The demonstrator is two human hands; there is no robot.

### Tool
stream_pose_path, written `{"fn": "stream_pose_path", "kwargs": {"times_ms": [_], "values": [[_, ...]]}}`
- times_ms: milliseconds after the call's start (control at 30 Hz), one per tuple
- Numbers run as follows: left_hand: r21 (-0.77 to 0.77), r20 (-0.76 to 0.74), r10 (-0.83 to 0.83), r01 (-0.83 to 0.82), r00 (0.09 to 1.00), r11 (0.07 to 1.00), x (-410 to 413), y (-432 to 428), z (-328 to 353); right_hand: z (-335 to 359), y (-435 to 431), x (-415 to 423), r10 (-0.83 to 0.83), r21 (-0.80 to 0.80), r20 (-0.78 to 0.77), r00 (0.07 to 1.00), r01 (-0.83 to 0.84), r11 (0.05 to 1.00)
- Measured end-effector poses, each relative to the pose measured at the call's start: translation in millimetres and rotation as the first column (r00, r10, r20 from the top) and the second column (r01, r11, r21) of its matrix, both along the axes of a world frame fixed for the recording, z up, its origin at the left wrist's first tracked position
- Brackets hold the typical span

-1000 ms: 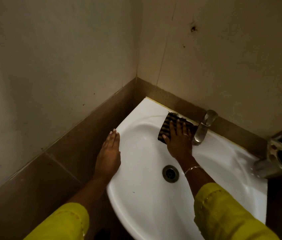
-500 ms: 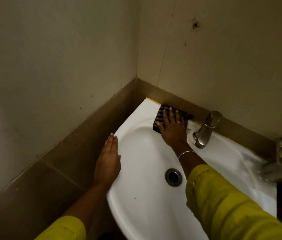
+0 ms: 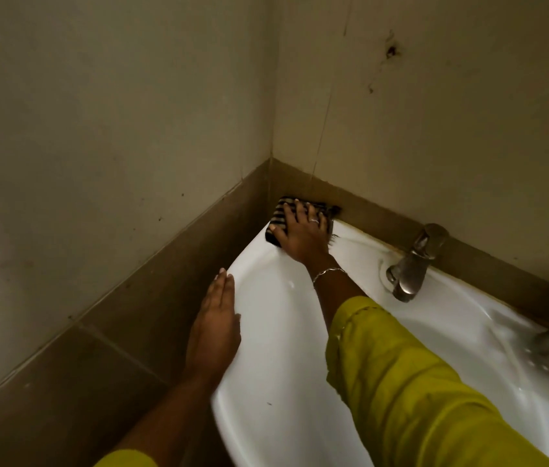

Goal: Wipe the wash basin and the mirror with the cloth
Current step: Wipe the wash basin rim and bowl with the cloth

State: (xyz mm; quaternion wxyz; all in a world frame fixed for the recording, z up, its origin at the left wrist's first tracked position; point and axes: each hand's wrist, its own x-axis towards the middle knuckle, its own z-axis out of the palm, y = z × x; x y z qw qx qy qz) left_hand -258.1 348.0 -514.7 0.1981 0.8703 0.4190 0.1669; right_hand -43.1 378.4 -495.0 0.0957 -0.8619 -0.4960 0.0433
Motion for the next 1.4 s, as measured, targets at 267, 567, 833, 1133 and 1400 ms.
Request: {"fn": "stream_pose_path", "kwargs": {"times_ms": [267, 567, 833, 1133, 1400], "values": [[-0.013, -0.005, -0.005, 0.005, 1.0, 1.0, -5, 3, 2, -11, -8, -29, 0.183, 0.091, 0.072, 0.981, -0.189, 0.978], [-0.044, -0.018, 0.011, -0.012, 1.0, 0.999, -2, 2, 7, -15, -66, -3, 0.009, -0.024, 0.142, 0.99, -0.006, 1.0], [-0.047, -0.027, 0.01, -0.011, 1.0, 0.999, -1, -2, 8, -18, -115, -6, -0.337, -0.037, 0.145, 0.93, 0.346, 0.938], [-0.019, -0.04, 0.031, -0.032, 0.999, 0.999, 0, -3, 4, -30, -83, -36, -0.425, 0.045, 0.087, 0.901, 0.423, 0.905], [-0.041, 0.0, 0.043, -0.043, 0.999, 0.998, -1, 0, 3, -29, -34, -65, 0.047, 0.134, 0.045, 0.998, -0.052, 0.99]]}}
